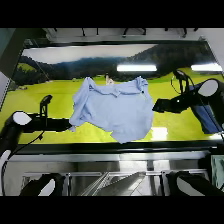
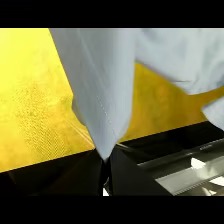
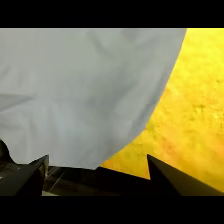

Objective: Fold the shirts.

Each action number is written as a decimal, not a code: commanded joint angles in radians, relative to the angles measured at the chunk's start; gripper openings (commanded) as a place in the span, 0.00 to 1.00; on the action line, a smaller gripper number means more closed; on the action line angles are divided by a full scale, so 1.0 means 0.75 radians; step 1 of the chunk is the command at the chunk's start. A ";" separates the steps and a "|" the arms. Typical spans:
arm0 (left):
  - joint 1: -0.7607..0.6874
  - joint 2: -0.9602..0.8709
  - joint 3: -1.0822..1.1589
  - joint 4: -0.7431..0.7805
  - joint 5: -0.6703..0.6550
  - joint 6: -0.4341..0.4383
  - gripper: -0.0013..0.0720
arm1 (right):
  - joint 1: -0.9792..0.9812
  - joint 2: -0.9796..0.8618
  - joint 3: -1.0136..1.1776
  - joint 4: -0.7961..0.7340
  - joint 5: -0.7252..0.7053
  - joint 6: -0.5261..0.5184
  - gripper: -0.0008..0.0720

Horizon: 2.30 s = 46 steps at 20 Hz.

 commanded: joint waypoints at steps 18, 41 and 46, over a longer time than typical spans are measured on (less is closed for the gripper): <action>0.214 0.140 0.249 0.002 -0.422 -0.047 0.04 | -0.136 -0.162 -0.635 0.566 -0.657 -0.228 0.98; -0.226 0.459 0.897 0.613 -0.620 -0.173 0.04 | -0.024 0.862 0.133 -0.276 0.080 -0.050 0.04; -0.990 0.270 1.289 1.170 -0.910 -0.354 0.04 | 0.087 0.823 0.453 -0.436 0.358 -0.001 0.04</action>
